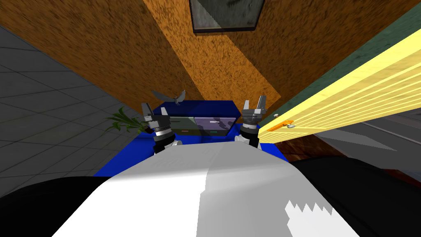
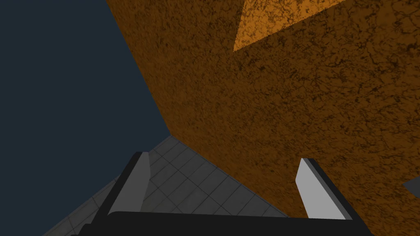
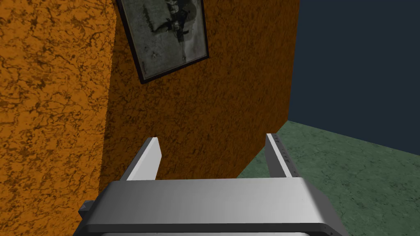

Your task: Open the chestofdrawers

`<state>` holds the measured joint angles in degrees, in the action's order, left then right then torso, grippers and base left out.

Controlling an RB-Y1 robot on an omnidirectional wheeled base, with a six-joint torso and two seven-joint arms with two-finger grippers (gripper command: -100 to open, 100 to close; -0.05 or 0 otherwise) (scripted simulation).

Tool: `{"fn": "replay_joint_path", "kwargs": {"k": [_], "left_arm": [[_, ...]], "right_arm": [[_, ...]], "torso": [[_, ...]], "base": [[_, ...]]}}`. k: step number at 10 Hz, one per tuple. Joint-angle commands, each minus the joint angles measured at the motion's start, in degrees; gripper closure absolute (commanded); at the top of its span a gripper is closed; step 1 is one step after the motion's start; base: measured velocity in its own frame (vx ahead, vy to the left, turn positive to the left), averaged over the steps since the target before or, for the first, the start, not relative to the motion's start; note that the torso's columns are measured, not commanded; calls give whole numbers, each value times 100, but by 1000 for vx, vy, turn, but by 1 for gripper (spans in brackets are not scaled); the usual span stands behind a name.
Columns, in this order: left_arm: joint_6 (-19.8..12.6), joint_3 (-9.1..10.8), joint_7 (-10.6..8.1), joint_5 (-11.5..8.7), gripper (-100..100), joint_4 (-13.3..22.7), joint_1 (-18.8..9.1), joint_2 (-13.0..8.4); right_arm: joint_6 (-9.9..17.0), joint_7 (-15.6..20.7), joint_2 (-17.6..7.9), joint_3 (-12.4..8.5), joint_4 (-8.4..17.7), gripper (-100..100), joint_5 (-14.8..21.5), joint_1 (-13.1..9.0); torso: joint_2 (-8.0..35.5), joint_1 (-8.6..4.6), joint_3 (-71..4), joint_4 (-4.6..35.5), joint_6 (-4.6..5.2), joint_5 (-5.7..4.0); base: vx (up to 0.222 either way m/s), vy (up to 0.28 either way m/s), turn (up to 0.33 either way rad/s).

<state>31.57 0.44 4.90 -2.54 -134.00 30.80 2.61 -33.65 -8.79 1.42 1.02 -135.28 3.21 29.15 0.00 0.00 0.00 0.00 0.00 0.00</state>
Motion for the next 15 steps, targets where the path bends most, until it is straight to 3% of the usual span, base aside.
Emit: {"fn": "replay_joint_path", "kwargs": {"k": [1, 9, 10, 12, 15], "left_arm": [[0, 0, 0, 0, 0, 0, 0, 0], [1, 0, 0, 0, 0, -2, 0, 0], [3, -17, 5, 10, -100, 80, -34, -286], [6, -54, 15, 31, -100, 271, -111, -621], [12, -140, 38, 81, -100, 716, -288, -1005]], "right_arm": [[0, 0, 0, 0, 0, 0, 0, 0], [-1, 0, 0, 0, -2, 0, 0, 0], [-1, 0, 0, 0, -2, 0, 0, 0], [0, 0, 0, 0, 1, 0, 0, 1], [0, 0, 0, 0, 1, 0, 0, 1]], "torso": [[232, 0, -467, 235, 0, 0], [3539, 0, -7073, 3537, 0, 0], [3962, 0, -7919, 3960, 0, 0], [4205, -2, -8427, 4204, 0, 0], [4225, -2, -8458, 4227, 0, 0]], "base": [[0, 0, 0], [0, 0, 0], [11, -7, 10], [10, -20, 21], [20, -30, 27]]}}
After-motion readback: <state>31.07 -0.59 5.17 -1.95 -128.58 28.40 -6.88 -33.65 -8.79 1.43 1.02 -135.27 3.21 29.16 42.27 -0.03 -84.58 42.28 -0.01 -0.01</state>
